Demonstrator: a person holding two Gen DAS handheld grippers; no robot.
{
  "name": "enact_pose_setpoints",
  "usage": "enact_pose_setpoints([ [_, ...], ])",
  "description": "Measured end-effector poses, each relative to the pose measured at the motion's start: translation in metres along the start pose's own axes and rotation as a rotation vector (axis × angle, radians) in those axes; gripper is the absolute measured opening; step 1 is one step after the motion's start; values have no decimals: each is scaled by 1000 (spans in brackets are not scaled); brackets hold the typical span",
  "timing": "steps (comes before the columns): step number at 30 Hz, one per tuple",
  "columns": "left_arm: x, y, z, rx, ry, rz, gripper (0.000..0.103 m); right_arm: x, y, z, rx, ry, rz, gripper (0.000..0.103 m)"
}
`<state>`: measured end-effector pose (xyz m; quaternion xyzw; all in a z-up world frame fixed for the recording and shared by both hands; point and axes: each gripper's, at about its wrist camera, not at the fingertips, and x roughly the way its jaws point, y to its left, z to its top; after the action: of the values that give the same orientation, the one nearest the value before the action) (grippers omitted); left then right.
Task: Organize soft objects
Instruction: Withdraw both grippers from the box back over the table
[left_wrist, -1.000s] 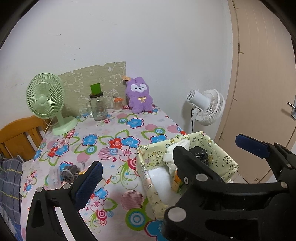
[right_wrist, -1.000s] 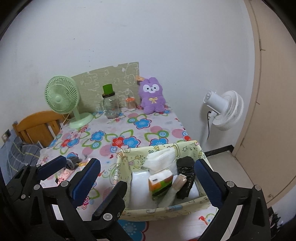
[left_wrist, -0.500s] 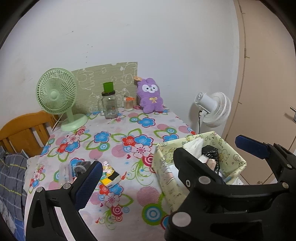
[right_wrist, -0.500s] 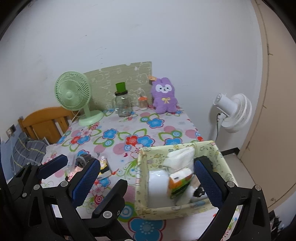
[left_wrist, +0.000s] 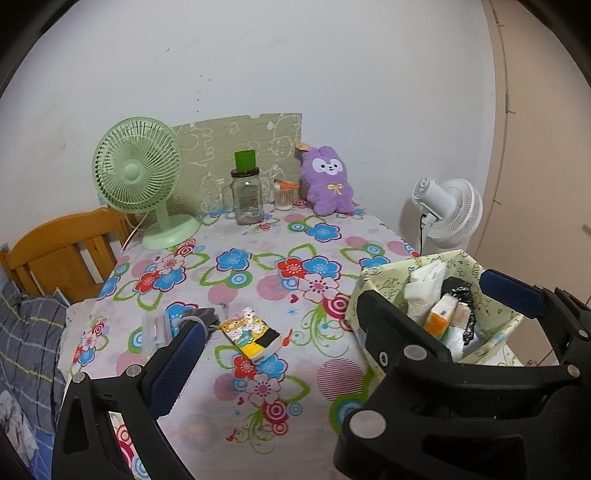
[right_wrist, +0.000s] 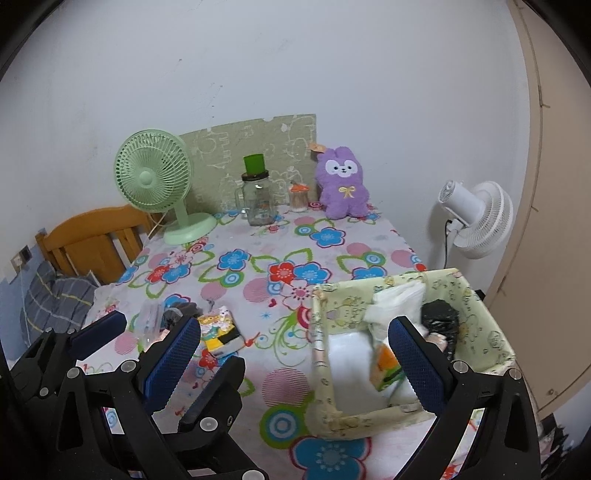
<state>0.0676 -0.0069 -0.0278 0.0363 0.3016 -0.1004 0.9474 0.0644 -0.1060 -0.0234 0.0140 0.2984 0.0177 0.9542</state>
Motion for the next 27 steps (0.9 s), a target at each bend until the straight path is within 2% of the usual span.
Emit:
enact_pose_setpoints([
  [10,12,32,-18,-37,22,53,102,22,31,-10,-41,13,-6,103],
  [14,15,45,-23,-43,16,74,102,32,44,-14,-59,16,22,103],
  [21,29,67,-33,-73,53,86,101,50,64,-20,-82,20,44,103],
  [27,40,84,-40,-97,56,103,101,70,78,-25,-86,52,70,103],
])
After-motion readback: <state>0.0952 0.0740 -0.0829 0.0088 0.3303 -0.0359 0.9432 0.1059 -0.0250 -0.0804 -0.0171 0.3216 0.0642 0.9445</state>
